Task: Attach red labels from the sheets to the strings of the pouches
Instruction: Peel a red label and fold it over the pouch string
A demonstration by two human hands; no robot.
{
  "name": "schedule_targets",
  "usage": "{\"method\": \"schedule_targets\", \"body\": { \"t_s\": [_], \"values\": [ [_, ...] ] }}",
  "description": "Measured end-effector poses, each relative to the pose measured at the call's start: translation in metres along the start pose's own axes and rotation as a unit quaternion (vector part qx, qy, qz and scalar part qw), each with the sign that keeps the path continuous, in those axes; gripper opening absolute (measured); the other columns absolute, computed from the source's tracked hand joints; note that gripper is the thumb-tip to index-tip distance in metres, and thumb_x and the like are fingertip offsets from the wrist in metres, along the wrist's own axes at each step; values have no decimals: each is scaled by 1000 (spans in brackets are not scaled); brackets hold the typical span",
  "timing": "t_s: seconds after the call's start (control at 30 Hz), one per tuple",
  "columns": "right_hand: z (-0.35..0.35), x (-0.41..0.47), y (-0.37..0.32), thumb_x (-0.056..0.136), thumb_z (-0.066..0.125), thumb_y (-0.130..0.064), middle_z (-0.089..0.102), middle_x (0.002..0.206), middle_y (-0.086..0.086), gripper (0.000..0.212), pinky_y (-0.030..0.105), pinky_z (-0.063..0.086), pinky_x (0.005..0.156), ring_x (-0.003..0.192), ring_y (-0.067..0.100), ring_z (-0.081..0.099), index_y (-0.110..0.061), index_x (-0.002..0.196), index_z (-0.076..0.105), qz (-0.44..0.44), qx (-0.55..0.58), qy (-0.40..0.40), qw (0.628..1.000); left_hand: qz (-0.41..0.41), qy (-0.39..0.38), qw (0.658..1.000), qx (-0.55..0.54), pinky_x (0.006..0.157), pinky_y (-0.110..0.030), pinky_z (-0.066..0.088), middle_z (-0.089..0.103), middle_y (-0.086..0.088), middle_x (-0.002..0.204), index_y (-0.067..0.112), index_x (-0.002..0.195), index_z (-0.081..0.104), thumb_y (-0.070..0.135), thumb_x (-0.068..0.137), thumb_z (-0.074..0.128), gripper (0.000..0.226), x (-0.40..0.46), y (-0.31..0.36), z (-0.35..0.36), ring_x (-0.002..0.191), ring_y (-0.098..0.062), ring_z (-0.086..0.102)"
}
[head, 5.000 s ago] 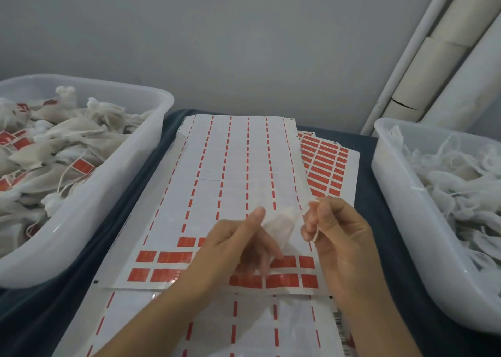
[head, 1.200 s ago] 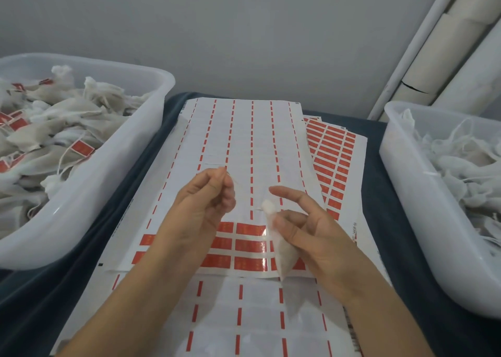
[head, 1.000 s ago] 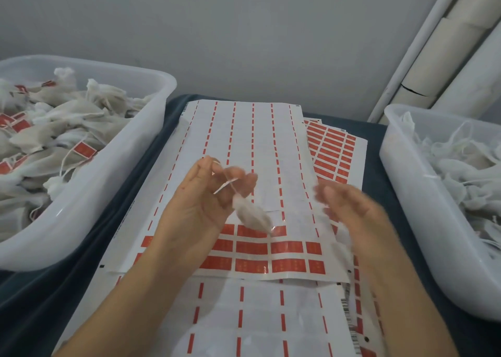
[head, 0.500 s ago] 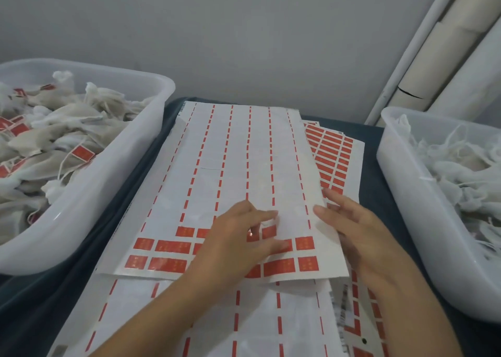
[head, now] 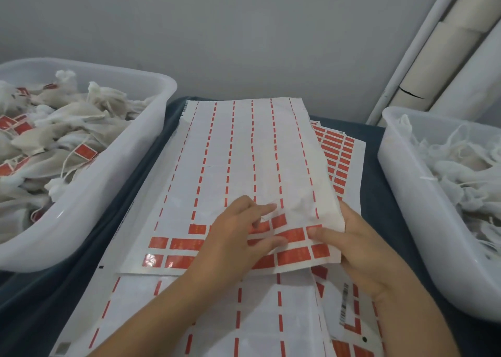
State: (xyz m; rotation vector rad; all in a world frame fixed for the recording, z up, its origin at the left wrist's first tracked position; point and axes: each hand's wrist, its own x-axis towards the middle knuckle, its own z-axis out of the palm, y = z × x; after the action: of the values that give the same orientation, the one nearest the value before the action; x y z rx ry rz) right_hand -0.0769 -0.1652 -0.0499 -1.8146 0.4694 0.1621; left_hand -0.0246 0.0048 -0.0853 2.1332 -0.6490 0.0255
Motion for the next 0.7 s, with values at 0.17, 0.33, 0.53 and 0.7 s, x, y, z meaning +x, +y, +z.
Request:
{"method": "schedule_targets", "body": {
  "t_s": [0.17,0.33,0.53,0.7],
  "values": [
    [11,2,-2,91,54,-38,64,108,-6,39,25,56,67,89,18,66,-36,128,42,19,18,40,999,-1,30,999,12,84,-13,44,34,32,89,32,126,55,49,75,63,55,-4,1,3,85,0,45],
    [19,0,-2,73,65,-46,63,112,-6,59,38,55,83,95,19,64,-35,126,43,8,13,66,998,12,47,999,-1,82,-12,44,33,35,86,31,122,59,57,68,49,61,-5,7,3,83,5,44],
    [26,-4,-2,54,66,-52,63,110,-8,75,40,55,82,94,19,65,-37,124,45,-12,49,82,995,17,88,995,-43,72,-4,45,44,30,83,25,108,68,52,69,51,51,-6,11,1,87,6,51],
    [29,-6,-2,50,64,-58,61,114,-9,81,46,52,90,99,19,63,-37,126,42,-15,26,81,996,43,77,996,-27,74,1,41,47,27,76,19,95,73,49,71,52,44,-5,10,-4,72,-2,56]
  ]
}}
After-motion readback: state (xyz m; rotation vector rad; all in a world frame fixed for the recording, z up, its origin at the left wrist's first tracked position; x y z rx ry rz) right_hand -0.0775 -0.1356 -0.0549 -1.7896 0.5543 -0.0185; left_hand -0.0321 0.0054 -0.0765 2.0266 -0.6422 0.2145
